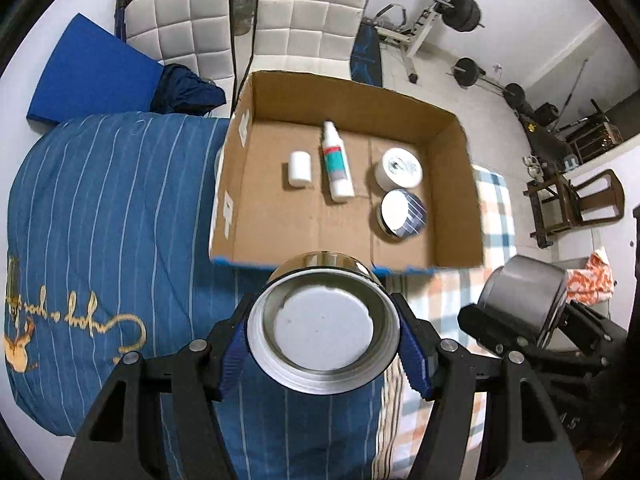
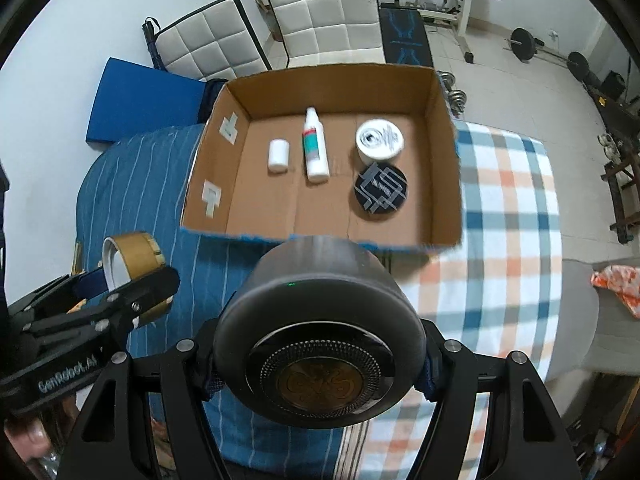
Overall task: Organize rigid objects
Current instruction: 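Lift the tin lid and silver can toward the box with both tools, then lower the tin lid with left tool while right tool lowers silver can into box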
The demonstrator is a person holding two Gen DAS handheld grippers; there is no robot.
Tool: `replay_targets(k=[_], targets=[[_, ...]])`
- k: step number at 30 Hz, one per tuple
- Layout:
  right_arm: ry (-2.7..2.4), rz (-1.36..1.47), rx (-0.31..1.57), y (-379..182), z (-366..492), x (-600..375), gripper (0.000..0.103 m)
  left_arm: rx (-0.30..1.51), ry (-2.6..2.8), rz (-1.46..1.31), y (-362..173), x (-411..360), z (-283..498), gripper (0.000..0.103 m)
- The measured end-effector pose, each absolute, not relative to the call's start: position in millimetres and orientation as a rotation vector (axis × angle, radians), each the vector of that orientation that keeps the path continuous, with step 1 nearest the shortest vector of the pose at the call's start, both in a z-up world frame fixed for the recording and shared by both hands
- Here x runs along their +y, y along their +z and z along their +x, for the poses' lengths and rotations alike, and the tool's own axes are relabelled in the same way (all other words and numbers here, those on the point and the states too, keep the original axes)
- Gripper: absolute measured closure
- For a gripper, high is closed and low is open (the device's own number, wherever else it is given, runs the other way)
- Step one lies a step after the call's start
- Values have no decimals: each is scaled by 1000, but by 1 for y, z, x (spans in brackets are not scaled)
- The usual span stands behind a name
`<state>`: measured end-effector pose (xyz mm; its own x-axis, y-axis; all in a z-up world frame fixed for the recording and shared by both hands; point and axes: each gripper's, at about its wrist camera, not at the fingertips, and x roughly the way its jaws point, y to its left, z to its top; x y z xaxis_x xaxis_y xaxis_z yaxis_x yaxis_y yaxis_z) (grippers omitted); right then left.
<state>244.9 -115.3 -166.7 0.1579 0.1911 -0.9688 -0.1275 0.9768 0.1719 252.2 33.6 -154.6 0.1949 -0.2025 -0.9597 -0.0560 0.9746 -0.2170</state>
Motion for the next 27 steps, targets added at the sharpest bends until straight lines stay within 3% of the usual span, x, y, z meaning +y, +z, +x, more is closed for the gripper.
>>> replay_targets(k=[14, 27], targets=[[246, 8, 1563, -299, 349, -89, 30, 1652, -73, -338, -293, 49, 358, 41], [274, 2, 1662, -359, 373, -71, 30, 1764, -89, -260, -336, 34, 373, 41]])
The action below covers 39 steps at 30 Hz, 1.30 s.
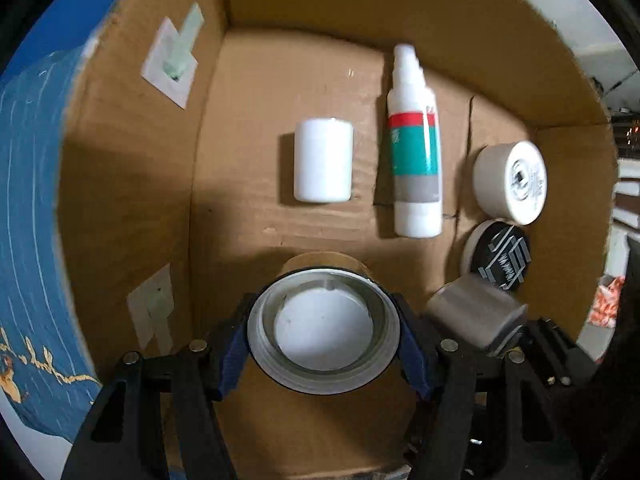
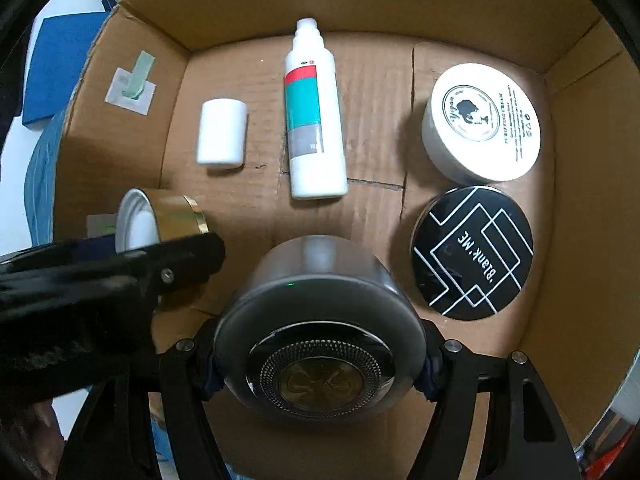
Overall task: Organize rigid objects
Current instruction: 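Lower the tin lid with left tool while right tool lowers silver can into box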
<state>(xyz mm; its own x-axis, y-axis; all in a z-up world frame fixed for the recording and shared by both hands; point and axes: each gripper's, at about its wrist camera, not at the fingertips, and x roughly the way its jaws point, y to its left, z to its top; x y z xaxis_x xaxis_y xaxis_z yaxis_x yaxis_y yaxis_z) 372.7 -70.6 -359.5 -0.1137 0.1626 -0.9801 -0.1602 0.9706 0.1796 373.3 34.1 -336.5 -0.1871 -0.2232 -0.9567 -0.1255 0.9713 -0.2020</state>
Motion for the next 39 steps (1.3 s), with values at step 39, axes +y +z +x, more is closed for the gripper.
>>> replay_targets(k=[39], targets=[[92, -29, 1496, -263, 316, -121, 0, 1457, -100, -251, -192, 31, 308, 3]])
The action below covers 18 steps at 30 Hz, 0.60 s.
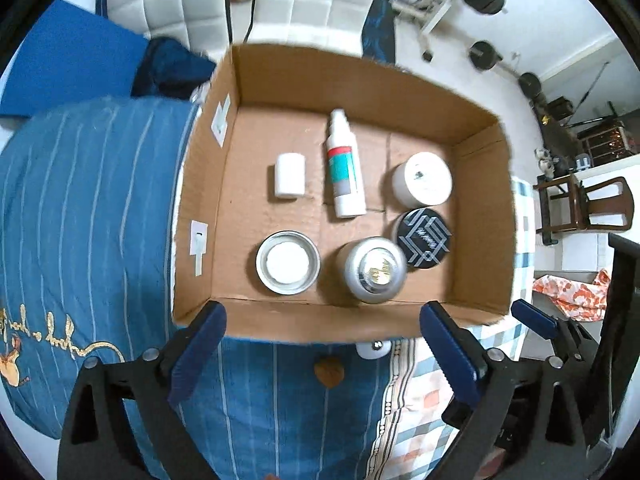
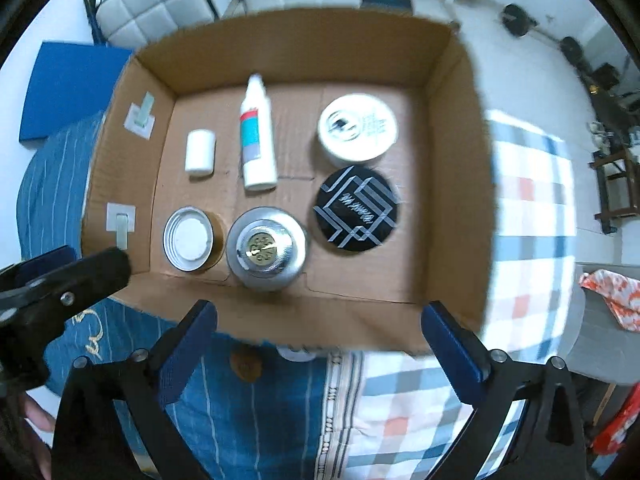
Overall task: Organize rigid objects
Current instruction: 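Lower the tin lid with left tool while right tool lowers silver can into box, then lift both open tools out of the box toward the bed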
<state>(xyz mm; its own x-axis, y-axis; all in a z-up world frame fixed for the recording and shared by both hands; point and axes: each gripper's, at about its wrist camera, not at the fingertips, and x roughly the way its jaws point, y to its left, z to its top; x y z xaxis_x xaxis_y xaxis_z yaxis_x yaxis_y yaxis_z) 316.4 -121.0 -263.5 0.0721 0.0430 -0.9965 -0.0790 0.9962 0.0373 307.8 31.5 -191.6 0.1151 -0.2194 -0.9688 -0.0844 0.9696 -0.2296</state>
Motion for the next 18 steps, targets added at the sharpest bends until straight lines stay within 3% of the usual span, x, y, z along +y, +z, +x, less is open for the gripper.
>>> replay_targets(k=[18], targets=[[55, -16, 1244, -139, 237, -138, 0, 1162, -71, -125, -106, 23, 228, 3]])
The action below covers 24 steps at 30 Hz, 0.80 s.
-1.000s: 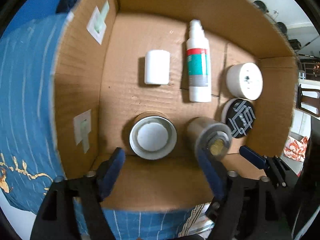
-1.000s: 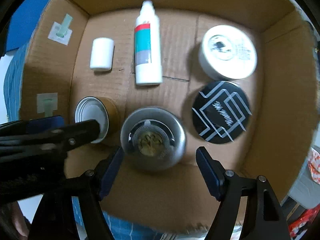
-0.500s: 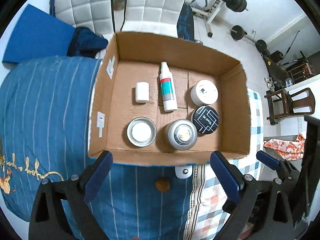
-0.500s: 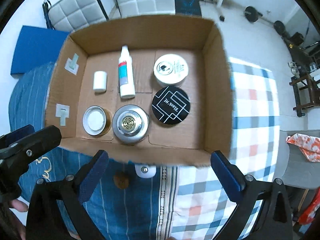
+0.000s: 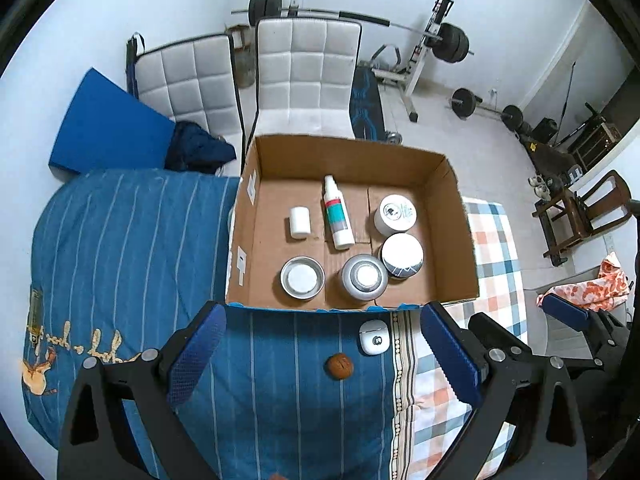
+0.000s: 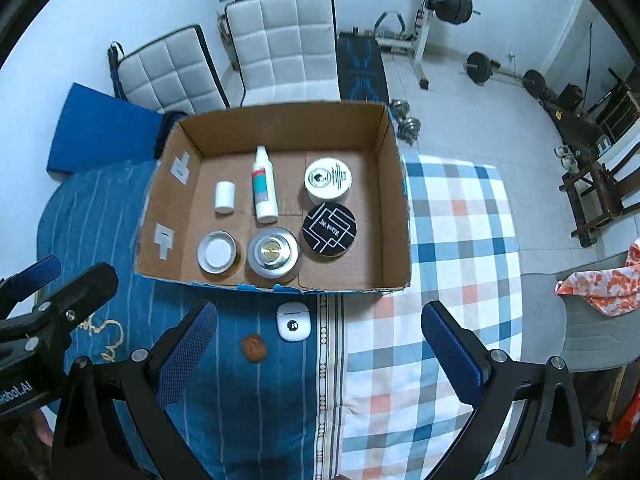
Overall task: Organize rigid objects
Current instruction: 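Lift both open tools out of the box toward the bed, then grasp the brown walnut with left tool while right tool grasps white earbud case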
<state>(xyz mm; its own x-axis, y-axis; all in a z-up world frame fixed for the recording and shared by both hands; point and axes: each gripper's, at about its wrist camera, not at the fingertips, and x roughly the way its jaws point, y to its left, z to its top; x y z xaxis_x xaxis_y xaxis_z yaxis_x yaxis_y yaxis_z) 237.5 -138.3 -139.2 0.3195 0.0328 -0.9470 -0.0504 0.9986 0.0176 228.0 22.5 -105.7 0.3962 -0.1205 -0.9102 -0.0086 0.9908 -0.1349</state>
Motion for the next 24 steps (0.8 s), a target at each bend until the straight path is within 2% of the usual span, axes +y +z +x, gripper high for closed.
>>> replay_targets(k=[6, 10, 14, 18, 19, 20, 21, 22, 23, 24], targets=[[68, -7, 1219, -128, 224, -138, 0, 1146, -93, -116, -95, 18, 217, 3], [61, 16, 1232, -136, 219, -147, 0, 1171, -59, -108, -105, 16, 213, 3], [12, 48, 1277, -167, 213, -173, 0, 1232, -13, -56, -145, 8, 209, 3], [-28, 138, 1380, -224, 202, -205, 0, 1360, -31, -52, -210, -6, 205, 4], [-24, 159, 1403, -237, 199, -209, 0, 1387, -34, -49, -225, -9, 205, 13], [-28, 174, 1427, -250, 198, -213, 4, 1422, -21, -30, -244, -15, 206, 22], [-38, 184, 1457, -264, 196, -216, 9, 1447, -24, -17, -257, -19, 206, 27], [-38, 194, 1485, -279, 194, -218, 19, 1473, -27, -8, -271, -24, 207, 32], [-39, 202, 1508, -290, 192, -220, 24, 1504, -29, -1, -286, -29, 208, 34], [-43, 213, 1527, -301, 191, -221, 24, 1520, -35, -1, -294, -32, 210, 34]])
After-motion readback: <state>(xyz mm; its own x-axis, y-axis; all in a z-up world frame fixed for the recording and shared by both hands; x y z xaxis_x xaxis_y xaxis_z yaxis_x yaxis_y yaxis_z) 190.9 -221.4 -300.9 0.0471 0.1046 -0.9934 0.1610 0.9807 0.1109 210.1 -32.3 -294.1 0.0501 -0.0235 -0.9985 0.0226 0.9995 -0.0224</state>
